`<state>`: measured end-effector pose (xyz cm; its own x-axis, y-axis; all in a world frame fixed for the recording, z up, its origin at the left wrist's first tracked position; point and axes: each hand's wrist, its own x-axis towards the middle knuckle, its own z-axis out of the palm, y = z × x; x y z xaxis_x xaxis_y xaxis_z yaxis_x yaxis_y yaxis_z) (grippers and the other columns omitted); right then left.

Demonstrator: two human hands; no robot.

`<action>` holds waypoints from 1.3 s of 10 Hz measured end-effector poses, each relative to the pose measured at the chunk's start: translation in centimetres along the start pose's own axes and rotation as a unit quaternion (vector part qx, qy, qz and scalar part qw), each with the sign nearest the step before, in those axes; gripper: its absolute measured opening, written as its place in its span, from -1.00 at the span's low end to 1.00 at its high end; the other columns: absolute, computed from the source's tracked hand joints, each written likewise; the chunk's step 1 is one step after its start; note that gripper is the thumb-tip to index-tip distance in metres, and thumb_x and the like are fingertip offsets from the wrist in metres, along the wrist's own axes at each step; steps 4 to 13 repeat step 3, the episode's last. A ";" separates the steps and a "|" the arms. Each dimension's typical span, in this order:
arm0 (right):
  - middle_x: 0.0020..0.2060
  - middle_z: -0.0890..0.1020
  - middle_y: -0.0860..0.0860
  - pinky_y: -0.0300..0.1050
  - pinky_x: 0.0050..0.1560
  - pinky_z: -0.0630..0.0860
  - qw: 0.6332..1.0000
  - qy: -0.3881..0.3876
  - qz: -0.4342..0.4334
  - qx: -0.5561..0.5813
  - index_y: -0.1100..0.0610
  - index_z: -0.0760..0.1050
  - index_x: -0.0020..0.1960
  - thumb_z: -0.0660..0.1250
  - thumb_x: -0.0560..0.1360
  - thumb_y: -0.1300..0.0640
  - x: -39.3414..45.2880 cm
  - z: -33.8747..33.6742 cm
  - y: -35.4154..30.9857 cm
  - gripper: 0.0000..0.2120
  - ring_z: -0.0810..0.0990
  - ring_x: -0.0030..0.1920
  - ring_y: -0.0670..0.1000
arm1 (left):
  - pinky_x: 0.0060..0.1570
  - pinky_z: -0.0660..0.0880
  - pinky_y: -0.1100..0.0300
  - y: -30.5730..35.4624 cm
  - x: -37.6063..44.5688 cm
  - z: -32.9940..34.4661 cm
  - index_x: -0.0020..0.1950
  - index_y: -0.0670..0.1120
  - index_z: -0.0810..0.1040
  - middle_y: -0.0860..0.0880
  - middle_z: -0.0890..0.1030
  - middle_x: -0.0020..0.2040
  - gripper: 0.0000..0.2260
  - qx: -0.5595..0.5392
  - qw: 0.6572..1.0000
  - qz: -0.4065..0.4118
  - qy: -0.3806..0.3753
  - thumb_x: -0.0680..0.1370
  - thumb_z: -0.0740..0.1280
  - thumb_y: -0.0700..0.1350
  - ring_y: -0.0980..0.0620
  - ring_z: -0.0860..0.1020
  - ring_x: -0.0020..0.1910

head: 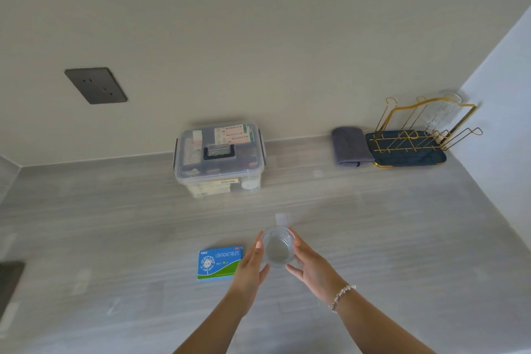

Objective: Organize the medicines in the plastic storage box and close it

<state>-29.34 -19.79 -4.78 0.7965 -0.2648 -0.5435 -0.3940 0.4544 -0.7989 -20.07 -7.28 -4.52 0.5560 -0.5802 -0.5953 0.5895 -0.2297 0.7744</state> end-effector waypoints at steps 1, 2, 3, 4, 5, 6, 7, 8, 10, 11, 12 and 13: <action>0.39 0.31 -0.19 -0.06 0.29 0.44 0.998 0.018 0.016 -0.051 -0.20 0.24 0.40 0.13 0.53 -0.20 0.0 0.0 -1.1 -0.55 0.29 0.39 -0.10 | 0.31 0.36 0.05 0.6 -0.1 0.4 0.35 0.17 0.36 0.03 0.41 0.33 -0.67 0.012 0.999 -0.015 0.039 0.59 0.14 0.10 0.00 0.33 0.38; 0.31 0.41 -0.14 -0.21 0.03 0.54 0.989 0.042 0.032 -0.135 -0.18 0.33 0.34 0.10 0.57 -0.10 0.0 -0.1 -2.6 -0.66 0.42 0.27 -0.06 | 0.26 0.43 0.00 1.3 0.0 0.9 0.31 0.08 0.42 -0.01 0.47 0.19 -0.70 0.052 0.994 -0.032 0.086 0.60 0.14 0.04 -0.05 0.42 0.29; 0.17 0.52 -0.07 -0.18 -0.02 0.55 0.970 0.064 0.014 -0.234 0.02 0.39 0.34 0.14 0.57 -0.03 0.1 -0.3 -4.1 -0.63 0.50 0.05 -0.11 | 0.21 0.46 -0.05 2.1 0.0 1.1 0.09 0.05 0.48 0.00 0.50 -0.11 -0.77 0.173 0.977 0.008 0.122 0.59 0.09 0.07 -0.09 0.51 0.07; 0.17 0.52 -0.07 -0.18 -0.02 0.55 0.970 0.064 0.014 -0.234 0.02 0.39 0.34 0.14 0.57 -0.03 0.1 -0.3 -4.1 -0.63 0.50 0.05 -0.11 | 0.21 0.46 -0.05 2.1 0.0 1.1 0.09 0.05 0.48 0.00 0.50 -0.11 -0.77 0.173 0.977 0.008 0.122 0.59 0.09 0.07 -0.09 0.51 0.07; 0.17 0.52 -0.07 -0.18 -0.02 0.55 0.970 0.064 0.014 -0.234 0.02 0.39 0.34 0.14 0.57 -0.03 0.1 -0.3 -4.1 -0.63 0.50 0.05 -0.11 | 0.21 0.46 -0.05 2.1 0.0 1.1 0.09 0.05 0.48 0.00 0.50 -0.11 -0.77 0.173 0.977 0.008 0.122 0.59 0.09 0.07 -0.09 0.51 0.07; 0.17 0.52 -0.07 -0.18 -0.02 0.55 0.970 0.064 0.014 -0.234 0.02 0.39 0.34 0.14 0.57 -0.03 0.1 -0.3 -4.1 -0.63 0.50 0.05 -0.11 | 0.21 0.46 -0.05 2.1 0.0 1.1 0.09 0.05 0.48 0.00 0.50 -0.11 -0.77 0.173 0.977 0.008 0.122 0.59 0.09 0.07 -0.09 0.51 0.07; 0.17 0.52 -0.07 -0.18 -0.02 0.55 0.970 0.064 0.014 -0.234 0.02 0.39 0.34 0.14 0.57 -0.03 0.1 -0.3 -4.1 -0.63 0.50 0.05 -0.11 | 0.21 0.46 -0.05 2.1 0.0 1.1 0.09 0.05 0.48 0.00 0.50 -0.11 -0.77 0.173 0.977 0.008 0.122 0.59 0.09 0.07 -0.09 0.51 0.07; 0.17 0.52 -0.07 -0.18 -0.02 0.55 0.970 0.064 0.014 -0.234 0.02 0.39 0.34 0.14 0.57 -0.03 0.1 -0.3 -4.1 -0.63 0.50 0.05 -0.11 | 0.21 0.46 -0.05 2.1 0.0 1.1 0.09 0.05 0.48 0.00 0.50 -0.11 -0.77 0.173 0.977 0.008 0.122 0.59 0.09 0.07 -0.09 0.51 0.07; 0.17 0.52 -0.07 -0.18 -0.02 0.55 0.970 0.064 0.014 -0.234 0.02 0.39 0.34 0.14 0.57 -0.03 0.1 -0.3 -4.1 -0.63 0.50 0.05 -0.11 | 0.21 0.46 -0.05 2.1 0.0 1.1 0.09 0.05 0.48 0.00 0.50 -0.11 -0.77 0.173 0.977 0.008 0.122 0.59 0.09 0.07 -0.09 0.51 0.07; 0.17 0.52 -0.07 -0.18 -0.02 0.55 0.970 0.064 0.014 -0.234 0.02 0.39 0.34 0.14 0.57 -0.03 0.1 -0.3 -4.1 -0.63 0.50 0.05 -0.11 | 0.21 0.46 -0.05 2.1 0.0 1.1 0.09 0.05 0.48 0.00 0.50 -0.11 -0.77 0.173 0.977 0.008 0.122 0.59 0.09 0.07 -0.09 0.51 0.07; 0.17 0.52 -0.07 -0.18 -0.02 0.55 0.970 0.064 0.014 -0.234 0.02 0.39 0.34 0.14 0.57 -0.03 0.1 -0.3 -4.1 -0.63 0.50 0.05 -0.11 | 0.21 0.46 -0.05 2.1 0.0 1.1 0.09 0.05 0.48 0.00 0.50 -0.11 -0.77 0.173 0.977 0.008 0.122 0.59 0.09 0.07 -0.09 0.51 0.07; 0.17 0.52 -0.07 -0.18 -0.02 0.55 0.970 0.064 0.014 -0.234 0.02 0.39 0.34 0.14 0.57 -0.03 0.1 -0.3 -4.1 -0.63 0.50 0.05 -0.11 | 0.21 0.46 -0.05 2.1 0.0 1.1 0.09 0.05 0.48 0.00 0.50 -0.11 -0.77 0.173 0.977 0.008 0.122 0.59 0.09 0.07 -0.09 0.51 0.07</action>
